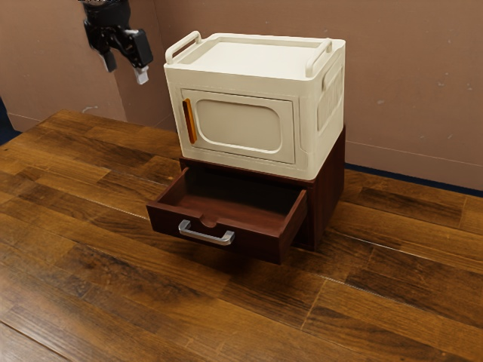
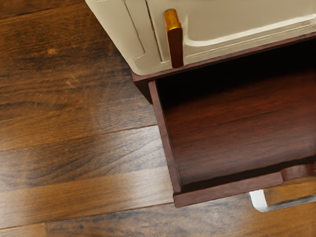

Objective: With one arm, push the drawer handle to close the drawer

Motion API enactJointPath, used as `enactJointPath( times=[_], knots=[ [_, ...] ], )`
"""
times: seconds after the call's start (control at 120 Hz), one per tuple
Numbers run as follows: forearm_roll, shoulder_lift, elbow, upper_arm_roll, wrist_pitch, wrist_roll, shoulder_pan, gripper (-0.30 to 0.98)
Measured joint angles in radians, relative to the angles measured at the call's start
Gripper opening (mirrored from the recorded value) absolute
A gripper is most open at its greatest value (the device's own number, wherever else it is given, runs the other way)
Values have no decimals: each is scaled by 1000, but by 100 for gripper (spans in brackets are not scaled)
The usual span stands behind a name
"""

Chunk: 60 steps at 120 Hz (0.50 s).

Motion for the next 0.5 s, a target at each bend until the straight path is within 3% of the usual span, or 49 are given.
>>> enactJointPath(
  times=[0.2, 0.333, 0.5],
  knots=[
    [-10, -36, -84, 1, 10, -15, 3, 69],
    [-11, -314, -460, -30, 41, -49, 5, 66],
    [10, -538, -826, -159, 109, -185, 7, 24]
  ],
)
